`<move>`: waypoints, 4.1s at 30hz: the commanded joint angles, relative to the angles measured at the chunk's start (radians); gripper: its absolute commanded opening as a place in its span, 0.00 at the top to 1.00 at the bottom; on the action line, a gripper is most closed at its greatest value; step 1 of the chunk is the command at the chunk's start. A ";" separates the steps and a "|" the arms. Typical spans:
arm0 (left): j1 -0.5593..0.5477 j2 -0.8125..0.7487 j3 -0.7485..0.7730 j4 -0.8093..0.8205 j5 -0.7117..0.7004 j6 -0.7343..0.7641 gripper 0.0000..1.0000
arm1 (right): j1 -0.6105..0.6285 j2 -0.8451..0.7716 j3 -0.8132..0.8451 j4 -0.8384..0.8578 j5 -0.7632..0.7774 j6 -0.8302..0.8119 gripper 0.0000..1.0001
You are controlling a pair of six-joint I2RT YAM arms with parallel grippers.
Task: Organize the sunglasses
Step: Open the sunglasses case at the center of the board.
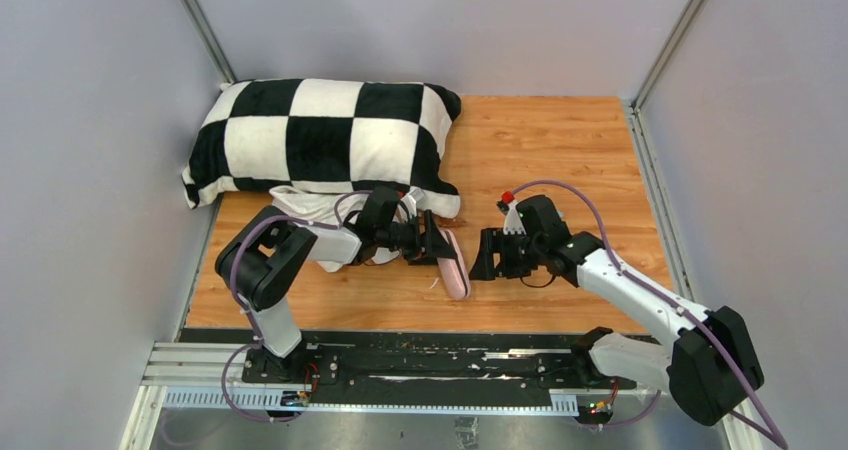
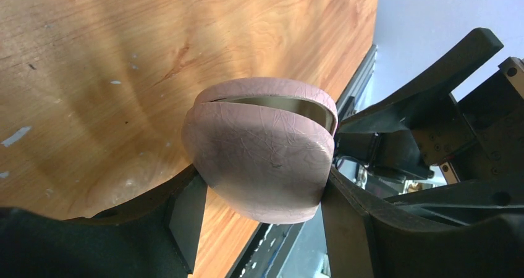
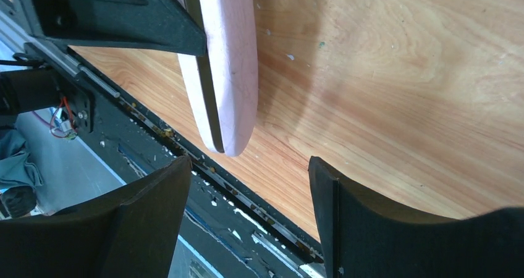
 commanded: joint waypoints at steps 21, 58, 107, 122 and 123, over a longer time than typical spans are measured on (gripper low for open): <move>-0.019 0.062 0.000 0.018 0.013 0.022 1.00 | 0.081 0.200 -0.031 0.218 0.123 0.117 0.35; -0.018 0.055 -0.010 0.018 0.084 0.076 1.00 | 0.044 0.204 -0.045 0.232 0.113 0.098 0.42; -0.019 0.039 0.015 0.018 0.115 0.072 1.00 | -0.011 0.278 -0.125 0.387 0.030 0.099 0.84; -0.020 -0.049 0.003 0.018 0.196 0.134 1.00 | -0.018 0.262 -0.163 0.393 0.043 0.122 1.00; -0.020 -0.054 0.001 0.017 0.196 0.135 1.00 | -0.020 0.261 -0.165 0.393 0.043 0.123 1.00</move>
